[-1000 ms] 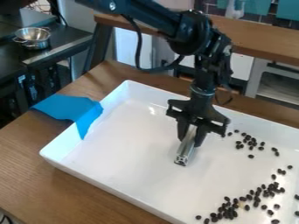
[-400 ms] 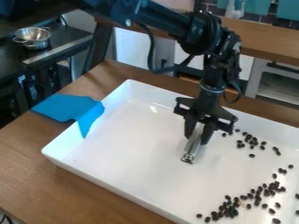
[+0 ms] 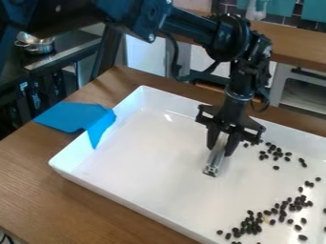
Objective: Sweep into pile
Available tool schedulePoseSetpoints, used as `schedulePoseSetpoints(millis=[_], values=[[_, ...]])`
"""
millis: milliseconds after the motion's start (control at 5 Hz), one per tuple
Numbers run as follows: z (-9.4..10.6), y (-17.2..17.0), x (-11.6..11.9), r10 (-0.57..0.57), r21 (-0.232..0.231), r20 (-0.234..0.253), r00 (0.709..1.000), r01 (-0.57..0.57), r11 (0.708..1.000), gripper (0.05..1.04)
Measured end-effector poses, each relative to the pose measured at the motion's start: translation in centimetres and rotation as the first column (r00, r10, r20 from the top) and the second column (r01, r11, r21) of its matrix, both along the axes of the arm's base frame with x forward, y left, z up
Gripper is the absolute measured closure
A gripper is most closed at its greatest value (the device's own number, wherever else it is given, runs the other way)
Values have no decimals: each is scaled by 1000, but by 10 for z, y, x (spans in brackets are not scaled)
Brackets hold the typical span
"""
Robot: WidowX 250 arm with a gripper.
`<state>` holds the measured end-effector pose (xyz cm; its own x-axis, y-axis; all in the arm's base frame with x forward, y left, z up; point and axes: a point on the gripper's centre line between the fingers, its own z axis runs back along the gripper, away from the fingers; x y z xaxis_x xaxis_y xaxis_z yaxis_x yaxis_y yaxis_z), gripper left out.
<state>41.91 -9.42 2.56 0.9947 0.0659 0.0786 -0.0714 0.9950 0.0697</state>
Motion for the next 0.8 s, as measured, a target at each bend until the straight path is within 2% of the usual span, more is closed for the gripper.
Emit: schedulePoseSetpoints(millis=[200,600,800], values=[[1,-12,0,-12,-5,-2,1000,12,1000,715],[2,-69,-14,-97,-35,-17,995,96,995,715],[2,-73,-15,-109,-33,-20,994,108,994,715]])
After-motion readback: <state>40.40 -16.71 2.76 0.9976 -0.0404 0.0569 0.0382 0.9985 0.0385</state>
